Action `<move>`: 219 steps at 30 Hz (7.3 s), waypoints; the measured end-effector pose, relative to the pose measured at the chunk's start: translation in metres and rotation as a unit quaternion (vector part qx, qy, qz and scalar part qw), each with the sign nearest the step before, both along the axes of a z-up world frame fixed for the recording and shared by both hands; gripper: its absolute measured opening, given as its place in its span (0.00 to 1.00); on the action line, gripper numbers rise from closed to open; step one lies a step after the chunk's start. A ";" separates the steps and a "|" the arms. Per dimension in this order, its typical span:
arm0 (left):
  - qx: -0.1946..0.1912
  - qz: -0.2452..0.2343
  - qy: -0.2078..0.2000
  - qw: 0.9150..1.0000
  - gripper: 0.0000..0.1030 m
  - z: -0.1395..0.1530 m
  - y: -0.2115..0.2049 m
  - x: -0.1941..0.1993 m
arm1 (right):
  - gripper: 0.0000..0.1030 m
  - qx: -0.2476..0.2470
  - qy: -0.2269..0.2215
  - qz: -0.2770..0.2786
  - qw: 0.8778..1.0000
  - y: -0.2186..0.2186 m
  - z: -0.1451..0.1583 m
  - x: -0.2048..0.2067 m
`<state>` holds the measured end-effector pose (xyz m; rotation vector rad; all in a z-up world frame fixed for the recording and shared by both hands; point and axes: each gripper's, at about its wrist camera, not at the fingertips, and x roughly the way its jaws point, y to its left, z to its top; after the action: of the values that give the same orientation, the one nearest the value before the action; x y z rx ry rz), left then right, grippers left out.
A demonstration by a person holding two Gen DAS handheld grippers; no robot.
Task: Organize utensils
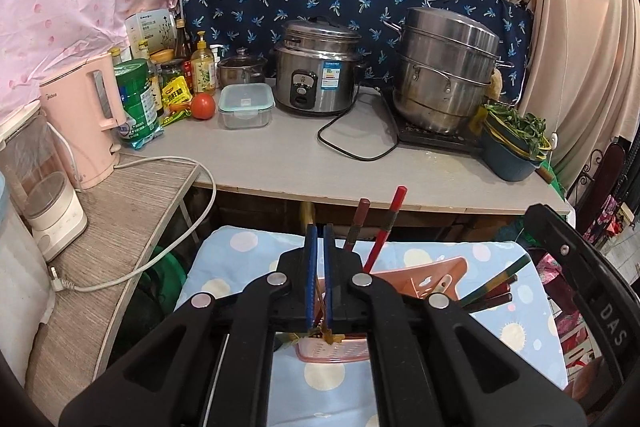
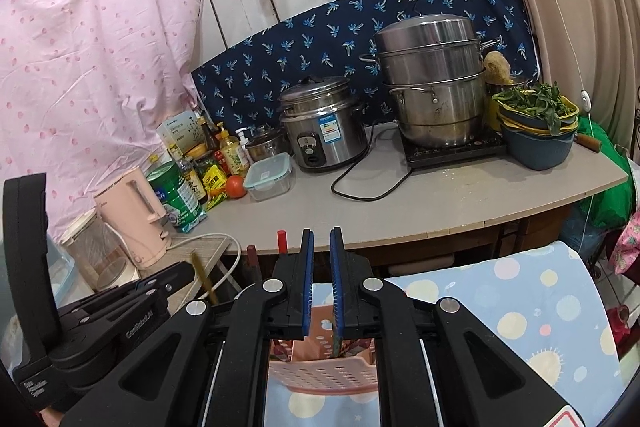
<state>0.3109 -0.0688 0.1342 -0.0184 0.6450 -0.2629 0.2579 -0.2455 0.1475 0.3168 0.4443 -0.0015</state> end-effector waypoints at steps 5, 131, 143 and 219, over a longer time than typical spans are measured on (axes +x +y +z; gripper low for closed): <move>0.002 0.001 -0.001 1.000 0.02 -0.001 -0.004 0.004 | 0.09 0.002 0.004 0.001 1.000 -0.001 -0.004 -0.004; -0.024 -0.030 0.064 0.997 0.20 -0.025 0.046 -0.092 | 0.02 -0.012 0.024 0.035 0.999 0.025 0.009 -0.018; -0.019 -0.072 0.058 0.996 0.00 -0.024 0.035 -0.104 | 0.02 -0.007 0.065 0.031 0.997 0.022 -0.021 0.015; 0.087 0.032 0.038 0.995 0.91 -0.062 0.012 -0.175 | 0.83 -0.104 0.120 -0.031 0.987 0.019 -0.068 -0.169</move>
<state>0.1356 -0.0572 0.0720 0.1178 0.7397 -0.1449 0.0891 -0.2267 0.0790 0.1241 0.6684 -0.1467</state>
